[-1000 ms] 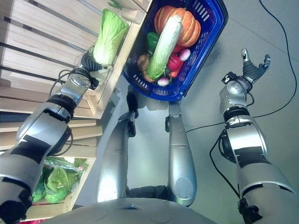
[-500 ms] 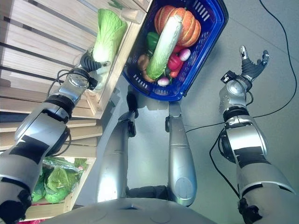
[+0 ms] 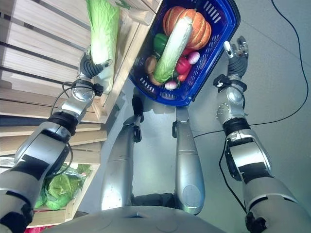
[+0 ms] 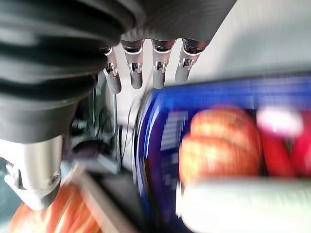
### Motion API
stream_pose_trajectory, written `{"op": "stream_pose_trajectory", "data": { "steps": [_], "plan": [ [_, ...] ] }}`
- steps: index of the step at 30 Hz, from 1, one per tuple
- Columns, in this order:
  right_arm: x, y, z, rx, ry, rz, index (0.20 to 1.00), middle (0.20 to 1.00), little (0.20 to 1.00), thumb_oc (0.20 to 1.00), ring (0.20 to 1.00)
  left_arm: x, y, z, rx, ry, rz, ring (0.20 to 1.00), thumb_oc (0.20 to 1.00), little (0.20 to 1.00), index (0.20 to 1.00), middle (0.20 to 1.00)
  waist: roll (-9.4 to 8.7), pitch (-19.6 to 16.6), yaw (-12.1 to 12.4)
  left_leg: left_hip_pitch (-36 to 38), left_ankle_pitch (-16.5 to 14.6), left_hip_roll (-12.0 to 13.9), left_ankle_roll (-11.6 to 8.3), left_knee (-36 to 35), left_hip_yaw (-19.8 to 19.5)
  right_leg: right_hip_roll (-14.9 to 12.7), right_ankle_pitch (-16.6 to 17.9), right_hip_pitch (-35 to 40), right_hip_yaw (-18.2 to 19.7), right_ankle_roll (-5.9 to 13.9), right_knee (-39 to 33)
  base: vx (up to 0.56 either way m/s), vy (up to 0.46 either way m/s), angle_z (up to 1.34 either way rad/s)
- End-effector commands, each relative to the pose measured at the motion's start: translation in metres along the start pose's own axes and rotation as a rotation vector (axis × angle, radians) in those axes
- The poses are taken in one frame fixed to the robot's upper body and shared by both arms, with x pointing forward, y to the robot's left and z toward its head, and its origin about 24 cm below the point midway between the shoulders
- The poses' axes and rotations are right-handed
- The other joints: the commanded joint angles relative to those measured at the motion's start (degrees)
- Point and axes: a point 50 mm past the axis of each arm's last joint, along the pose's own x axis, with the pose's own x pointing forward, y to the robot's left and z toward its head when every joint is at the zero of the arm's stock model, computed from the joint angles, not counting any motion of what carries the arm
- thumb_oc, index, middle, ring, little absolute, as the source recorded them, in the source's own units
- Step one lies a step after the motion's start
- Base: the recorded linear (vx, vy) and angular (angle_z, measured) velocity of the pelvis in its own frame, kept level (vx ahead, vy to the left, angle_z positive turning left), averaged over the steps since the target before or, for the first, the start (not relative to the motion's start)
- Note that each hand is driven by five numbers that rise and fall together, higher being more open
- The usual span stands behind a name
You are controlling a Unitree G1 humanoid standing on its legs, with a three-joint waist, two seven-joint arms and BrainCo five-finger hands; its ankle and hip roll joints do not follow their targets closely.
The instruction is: Pick up fruits and vegetables into the basket
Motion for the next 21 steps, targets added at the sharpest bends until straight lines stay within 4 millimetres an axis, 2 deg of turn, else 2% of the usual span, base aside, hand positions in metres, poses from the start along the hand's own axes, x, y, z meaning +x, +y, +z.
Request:
{"op": "stream_pose_trajectory", "data": {
  "steps": [1, 10, 14, 21],
  "plan": [
    [-0.01, 0.009, 0.004, 0.045, -0.014, 0.131, 1.0, 1.0, 1.0, 1.0, 1.0, -0.004, 0.007, 0.026, -0.011, -0.219, 0.104, 0.2, 0.2, 0.2, 0.2, 0.2, 1.69, -1.09, 2.23, 4.06, 6.75, -1.56, -1.98, -12.12, -1.87, 2.18, -9.66, 4.7, -5.4, 1.59, 6.05, -0.01, -0.023, 0.05],
    [-0.018, 0.033, 0.01, 0.074, 0.008, 0.334, 1.0, 1.0, 1.0, 1.0, 1.0, -0.012, 0.013, 0.061, 0.038, -0.485, 0.128, 0.2, 0.2, 0.2, 0.2, 0.2, 1.1, -1.09, 2.61, 4.48, 6.89, -1.43, -1.82, -12.63, -2.01, 1.87, -9.47, 5.05, -5.98, 1.8, 5.88, 0.0, -0.011, 0.03],
    [-0.021, 0.054, 0.014, 0.024, 0.018, 0.447, 1.0, 1.0, 1.0, 1.0, 1.0, -0.016, 0.013, 0.084, 0.056, -0.632, 0.1, 0.2, 0.2, 0.2, 0.2, 0.2, 0.77, -1.09, 2.75, 4.59, 7.1, -1.42, -1.82, -12.86, -2.0, 1.61, -9.05, 5.35, -6.2, 2.02, 5.32, 0.0, -0.008, 0.0],
    [-0.021, 0.074, 0.021, -0.042, 0.009, 0.522, 1.0, 1.0, 1.0, 1.0, 1.0, -0.021, 0.009, 0.109, 0.086, -0.784, 0.019, 0.2, 0.2, 0.2, 0.2, 0.2, 0.82, -1.09, 2.7, 4.72, 7.6, -1.3, -1.76, -13.39, -1.88, 1.42, -8.33, 5.41, -6.19, 2.34, 4.76, 0.0, 0.0, 0.0]
  ]
}}
